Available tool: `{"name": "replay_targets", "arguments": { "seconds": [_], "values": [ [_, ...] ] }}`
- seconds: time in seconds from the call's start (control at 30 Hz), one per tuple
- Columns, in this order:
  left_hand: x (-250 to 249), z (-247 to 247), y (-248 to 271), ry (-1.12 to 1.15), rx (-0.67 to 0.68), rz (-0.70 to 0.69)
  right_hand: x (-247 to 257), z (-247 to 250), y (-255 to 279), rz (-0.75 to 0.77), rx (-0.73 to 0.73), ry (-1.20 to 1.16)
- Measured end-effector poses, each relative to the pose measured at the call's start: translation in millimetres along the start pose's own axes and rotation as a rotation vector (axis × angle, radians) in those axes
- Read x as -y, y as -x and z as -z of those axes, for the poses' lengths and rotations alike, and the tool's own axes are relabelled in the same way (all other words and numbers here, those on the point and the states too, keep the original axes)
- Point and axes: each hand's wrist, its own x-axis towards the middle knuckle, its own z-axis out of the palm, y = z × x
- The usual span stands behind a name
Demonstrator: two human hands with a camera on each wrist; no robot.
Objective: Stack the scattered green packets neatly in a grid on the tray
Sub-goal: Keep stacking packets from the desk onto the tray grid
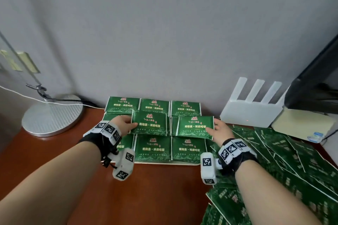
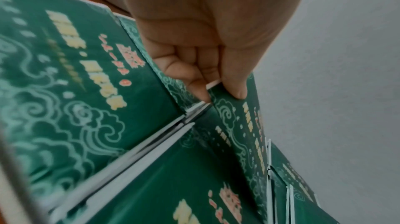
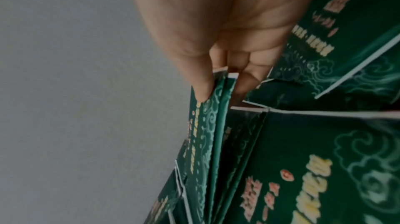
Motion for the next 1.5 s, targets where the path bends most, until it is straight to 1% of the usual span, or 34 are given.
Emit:
{"name": "replay_targets", "arguments": {
  "seconds": [0.07, 0.13, 0.27, 0.47, 0.6, 0.83, 1.03, 1.17, 1.27, 1.37, 1.5],
  "values": [
    [0, -4, -14, -0.037, 0.03, 0.015, -3, -7, -14, -0.016, 0.003, -0.011],
    [0, -5, -24, -0.027, 0.036, 0.038, -5, -10, -23, -0.029, -0.009, 0.003],
    [1, -9, -30, -0.012, 0.017, 0.077, -15, -14, -29, -0.08, -0.038, 0.07],
    [0, -11, -36, 0.045, -0.022, 0.096, -20, -16, -39, -0.079, -0.095, 0.098],
    [-4, -11, -40, 0.057, -0.043, 0.115, -21, -18, -43, -0.069, -0.089, 0.116],
    [-6, -13, -41, 0.093, -0.019, 0.131, -23, -21, -47, -0.059, -0.089, 0.137],
    [-7, -10, -34, 0.103, -0.073, 0.13, -27, -12, -40, -0.045, -0.054, 0.147],
    [-12, 1, -15, -0.062, -0.113, 0.051, -22, 14, -21, -0.004, -0.08, 0.206],
    [-24, 5, 10, -0.121, -0.112, -0.024, -16, 44, 5, 0.012, -0.089, 0.278],
    [-42, -4, 41, -0.228, -0.023, -0.12, -18, 80, 35, 0.015, -0.096, 0.382],
    [-70, -33, 90, -0.426, 0.076, -0.256, -34, 129, 82, 0.003, -0.114, 0.535]
  ]
}}
